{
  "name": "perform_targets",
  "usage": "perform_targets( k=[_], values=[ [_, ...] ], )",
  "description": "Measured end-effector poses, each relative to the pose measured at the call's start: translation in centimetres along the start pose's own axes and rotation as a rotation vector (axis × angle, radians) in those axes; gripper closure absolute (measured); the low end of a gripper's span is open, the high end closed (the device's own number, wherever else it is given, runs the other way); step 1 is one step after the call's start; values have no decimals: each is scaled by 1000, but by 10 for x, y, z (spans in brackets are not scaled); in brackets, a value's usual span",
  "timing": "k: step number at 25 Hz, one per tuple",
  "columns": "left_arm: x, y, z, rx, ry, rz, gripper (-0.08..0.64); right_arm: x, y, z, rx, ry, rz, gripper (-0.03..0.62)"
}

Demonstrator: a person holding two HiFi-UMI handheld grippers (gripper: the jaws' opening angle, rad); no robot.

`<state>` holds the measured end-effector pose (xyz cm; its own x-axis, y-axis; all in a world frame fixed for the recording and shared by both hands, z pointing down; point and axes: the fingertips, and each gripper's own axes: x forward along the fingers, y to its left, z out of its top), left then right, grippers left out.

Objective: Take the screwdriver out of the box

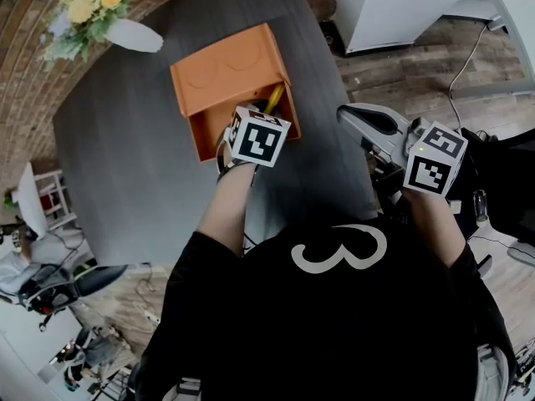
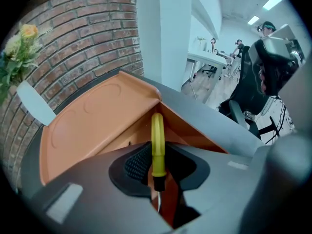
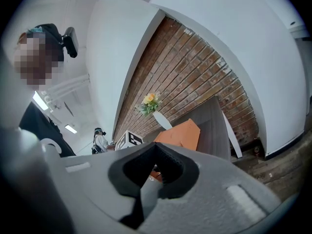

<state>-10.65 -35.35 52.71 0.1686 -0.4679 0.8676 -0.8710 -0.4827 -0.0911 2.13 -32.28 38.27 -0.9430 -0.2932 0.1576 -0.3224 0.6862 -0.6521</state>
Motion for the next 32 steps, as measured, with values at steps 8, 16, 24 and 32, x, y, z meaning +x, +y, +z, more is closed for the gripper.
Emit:
perform_targets(
  k=[8,16,24,32],
  values=[
    [-24,-4,5,169,-45,101,459,-4,21,-3,-20,-12,-12,591],
    [-73,-21,26,243,-242,167,459,-14,52,-12,-69,-27,-6,591],
    [-161,-34,41,38,-542,39,459,-20,102,-8,-151,-68,-9,591],
    [-250,-57,12,-131,-742,-114,459,-26,161,-14,-242,-105,0,591]
  ],
)
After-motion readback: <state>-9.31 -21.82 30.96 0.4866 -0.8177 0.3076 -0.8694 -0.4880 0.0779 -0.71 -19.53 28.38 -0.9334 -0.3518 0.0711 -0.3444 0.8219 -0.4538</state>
